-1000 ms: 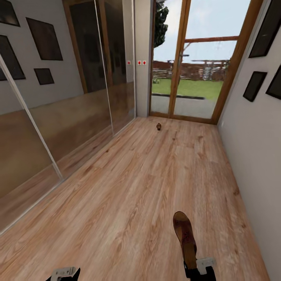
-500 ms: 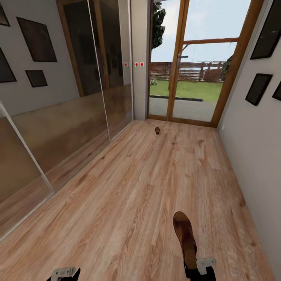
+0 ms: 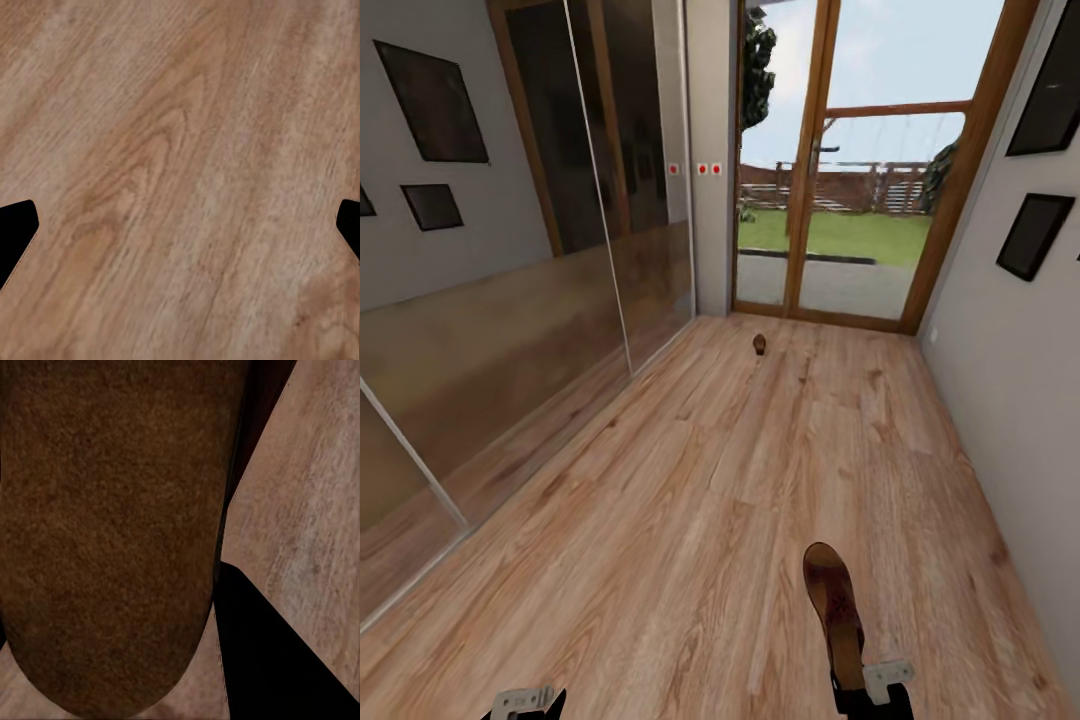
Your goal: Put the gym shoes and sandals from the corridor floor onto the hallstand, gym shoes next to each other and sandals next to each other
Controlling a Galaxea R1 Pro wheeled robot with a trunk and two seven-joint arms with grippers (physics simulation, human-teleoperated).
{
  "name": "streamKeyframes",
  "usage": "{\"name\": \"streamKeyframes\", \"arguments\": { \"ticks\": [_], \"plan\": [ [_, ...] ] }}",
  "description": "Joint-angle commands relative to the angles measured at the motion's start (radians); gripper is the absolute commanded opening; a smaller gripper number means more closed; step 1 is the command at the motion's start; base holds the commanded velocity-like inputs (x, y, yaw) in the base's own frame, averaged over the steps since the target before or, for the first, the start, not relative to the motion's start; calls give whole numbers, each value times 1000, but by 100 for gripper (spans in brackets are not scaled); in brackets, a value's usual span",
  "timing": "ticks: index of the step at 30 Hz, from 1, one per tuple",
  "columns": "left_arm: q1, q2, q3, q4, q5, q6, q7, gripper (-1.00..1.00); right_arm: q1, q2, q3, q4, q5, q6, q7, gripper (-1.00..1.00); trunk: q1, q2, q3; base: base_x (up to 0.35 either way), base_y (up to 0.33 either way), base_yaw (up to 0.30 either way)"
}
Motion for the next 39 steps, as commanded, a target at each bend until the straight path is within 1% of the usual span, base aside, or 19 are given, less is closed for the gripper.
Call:
{"name": "streamKeyframes", "arguments": {
  "ticks": [1, 10, 17, 21, 39],
  "plan": [
    [-1, 0, 9, 1, -9, -4, -4, 100, -1, 0, -4, 1, 7, -3, -4, -100, 0, 0, -1, 338, 0, 0],
    [-1, 0, 9, 1, -9, -4, -4, 100, -1, 0, -4, 1, 7, -3, -4, -100, 0, 0, -1, 338, 0, -5],
    [-1, 0, 9, 1, -9, -4, -4, 100, -1, 0, -4, 1, 7, -3, -4, -100, 0, 0, 1, 338, 0, -228],
    [-1, 0, 9, 1, -9, -4, -4, 100, -1, 0, -4, 0, 7, -3, -4, -100, 0, 0, 2, 338, 0, -110],
    [-1, 0, 9, 1, -9, -4, -4, 100, -1, -2, -4, -1, 7, -3, -2, -100, 0, 0, 2, 338, 0, -7]
  ]
}}
